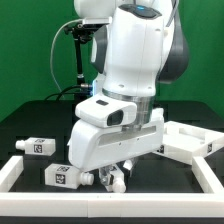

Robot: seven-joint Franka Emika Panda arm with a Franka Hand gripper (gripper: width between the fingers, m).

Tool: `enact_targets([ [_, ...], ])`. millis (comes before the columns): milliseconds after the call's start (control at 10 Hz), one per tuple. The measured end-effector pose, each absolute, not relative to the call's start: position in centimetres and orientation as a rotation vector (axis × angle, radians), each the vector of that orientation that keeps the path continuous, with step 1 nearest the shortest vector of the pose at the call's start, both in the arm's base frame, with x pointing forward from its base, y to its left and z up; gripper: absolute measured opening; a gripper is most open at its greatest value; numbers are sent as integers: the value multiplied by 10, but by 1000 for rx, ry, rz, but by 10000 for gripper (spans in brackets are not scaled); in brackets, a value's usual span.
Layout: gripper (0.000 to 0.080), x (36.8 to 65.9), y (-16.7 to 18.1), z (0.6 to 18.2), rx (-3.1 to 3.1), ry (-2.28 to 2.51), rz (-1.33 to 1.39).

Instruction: Assemble one leg

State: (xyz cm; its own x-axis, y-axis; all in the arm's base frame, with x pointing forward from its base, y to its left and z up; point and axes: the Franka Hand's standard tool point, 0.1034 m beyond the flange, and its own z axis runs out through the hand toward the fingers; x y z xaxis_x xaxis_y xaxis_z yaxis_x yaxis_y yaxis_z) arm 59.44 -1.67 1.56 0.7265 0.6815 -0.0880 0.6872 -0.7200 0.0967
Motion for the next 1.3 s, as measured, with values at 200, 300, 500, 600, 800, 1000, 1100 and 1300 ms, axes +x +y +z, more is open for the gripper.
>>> enact_targets([
  [200, 328, 594, -16, 18, 2804, 1117, -76],
  [300, 328, 594, -15, 28, 2802, 1118, -86],
  [500, 328, 579, -27, 46, 2786, 1154, -128],
  [600, 328, 568, -32, 46, 2788, 1157, -212],
  [800, 328, 560, -51, 44, 2776, 1170, -201],
  [1000, 328, 562, -45, 44, 2770, 1186, -197],
  [1100, 328, 562, -46, 43, 2770, 1185, -198],
  [1300, 328, 557, -51, 43, 2753, 1240, -213],
])
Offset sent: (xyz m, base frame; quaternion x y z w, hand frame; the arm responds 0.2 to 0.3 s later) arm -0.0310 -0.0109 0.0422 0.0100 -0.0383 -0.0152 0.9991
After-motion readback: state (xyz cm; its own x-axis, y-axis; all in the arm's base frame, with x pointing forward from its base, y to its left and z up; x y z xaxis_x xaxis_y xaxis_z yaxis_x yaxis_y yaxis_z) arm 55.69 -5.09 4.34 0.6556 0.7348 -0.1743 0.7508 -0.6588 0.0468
